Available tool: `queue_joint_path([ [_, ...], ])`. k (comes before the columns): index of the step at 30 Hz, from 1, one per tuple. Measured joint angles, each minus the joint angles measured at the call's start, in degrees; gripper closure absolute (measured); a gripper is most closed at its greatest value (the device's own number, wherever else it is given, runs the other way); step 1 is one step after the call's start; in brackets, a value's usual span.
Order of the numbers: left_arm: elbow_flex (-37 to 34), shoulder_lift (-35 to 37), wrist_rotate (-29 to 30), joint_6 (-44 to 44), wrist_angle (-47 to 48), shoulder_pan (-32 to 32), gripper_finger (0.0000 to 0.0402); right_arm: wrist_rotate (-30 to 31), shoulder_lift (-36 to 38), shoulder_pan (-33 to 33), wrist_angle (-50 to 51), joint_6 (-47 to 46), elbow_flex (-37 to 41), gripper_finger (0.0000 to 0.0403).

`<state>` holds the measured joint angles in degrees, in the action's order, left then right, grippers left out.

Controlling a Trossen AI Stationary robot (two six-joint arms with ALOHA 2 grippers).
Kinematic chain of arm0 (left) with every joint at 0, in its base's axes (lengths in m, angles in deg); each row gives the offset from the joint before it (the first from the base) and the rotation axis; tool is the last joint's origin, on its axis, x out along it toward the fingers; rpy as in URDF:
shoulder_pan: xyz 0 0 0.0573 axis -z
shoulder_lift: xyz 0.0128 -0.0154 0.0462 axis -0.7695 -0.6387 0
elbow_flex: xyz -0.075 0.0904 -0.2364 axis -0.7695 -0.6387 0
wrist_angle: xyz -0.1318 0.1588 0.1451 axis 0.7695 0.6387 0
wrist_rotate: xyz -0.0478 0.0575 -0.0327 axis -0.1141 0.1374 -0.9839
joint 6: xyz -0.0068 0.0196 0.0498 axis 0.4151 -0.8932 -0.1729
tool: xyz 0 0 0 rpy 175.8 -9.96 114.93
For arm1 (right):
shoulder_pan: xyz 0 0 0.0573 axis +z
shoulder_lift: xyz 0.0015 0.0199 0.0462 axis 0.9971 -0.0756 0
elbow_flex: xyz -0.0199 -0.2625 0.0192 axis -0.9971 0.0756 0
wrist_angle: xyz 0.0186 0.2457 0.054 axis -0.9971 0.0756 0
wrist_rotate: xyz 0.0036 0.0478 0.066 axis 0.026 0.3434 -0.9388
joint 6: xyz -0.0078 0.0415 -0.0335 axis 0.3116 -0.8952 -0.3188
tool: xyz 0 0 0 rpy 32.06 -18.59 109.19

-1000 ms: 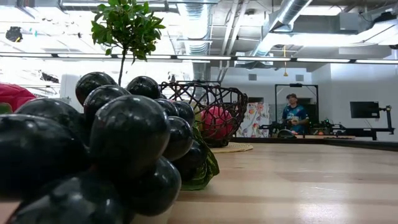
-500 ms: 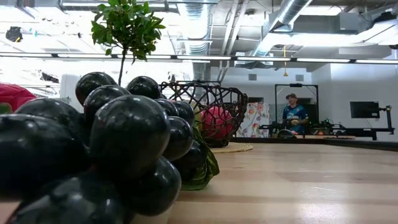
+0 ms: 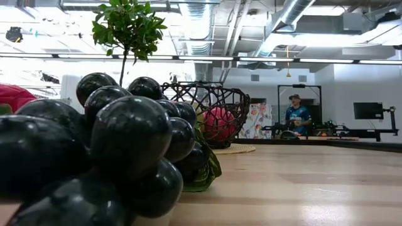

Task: Build produce basket
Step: Put the green lime into the basket

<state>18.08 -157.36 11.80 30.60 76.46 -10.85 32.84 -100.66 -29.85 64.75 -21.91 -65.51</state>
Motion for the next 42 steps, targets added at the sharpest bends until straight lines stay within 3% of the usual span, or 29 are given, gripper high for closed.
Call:
queue_joint_path([
  [3, 0.0, 0.0, 0.32, -0.03, -0.02, 0.0, 0.0004, 0.81, 0.12, -0.09, -0.07, -0.02, 0.04, 0.0115],
  [8, 0.0, 0.0, 5.42, -3.0, -0.72, 0.8, 0.0004, 7.13, 3.04, -0.55, 0.32, 0.89, 0.28, 0.0115],
  [15, -1.1, 0.0, 10.45, -11.39, -8.34, 1.41, 0.0004, 25.15, 13.75, -1.44, 0.04, 6.14, 0.2, 0.0116],
  [18, -4.69, 0.0, 10.31, -16.64, -18.56, 0.57, 0.0004, 33.81, 18.9, -1.6, -1.18, 9.96, 0.2, 0.0116],
  [22, -12.87, 0.0, 7.23, -28.08, -42.85, -1.82, 0.0004, 41.74, 24.14, -1.58, -8.0, 19.57, 0.17, 0.0116],
  [26, -21.17, 0.0, 3.38, -37.03, -65.94, -6.01, 0.0004, 43.56, 26.62, -2.35, -18.05, 31.28, 0.17, 0.0116],
  [30, -26.07, 0.0, -2.61, -38.37, -80.58, -10.31, 0.0004, 43.57, 26.72, -4.17, -26.92, 41.62, 0.15, 0.0116],
  [33, -26.42, 0.0, -6.38, -37.0, -81.26, -12.25, 0.0004, 43.32, 25.6, -6.33, -32.33, 47.56, 0.13, 0.0116],
  [42, -26.47, 0.0, -6.58, -40.59, -81.25, -12.35, 0.0004, 36.53, 22.42, -13.09, -40.66, 54.8, 0.11, 0.0116],
])
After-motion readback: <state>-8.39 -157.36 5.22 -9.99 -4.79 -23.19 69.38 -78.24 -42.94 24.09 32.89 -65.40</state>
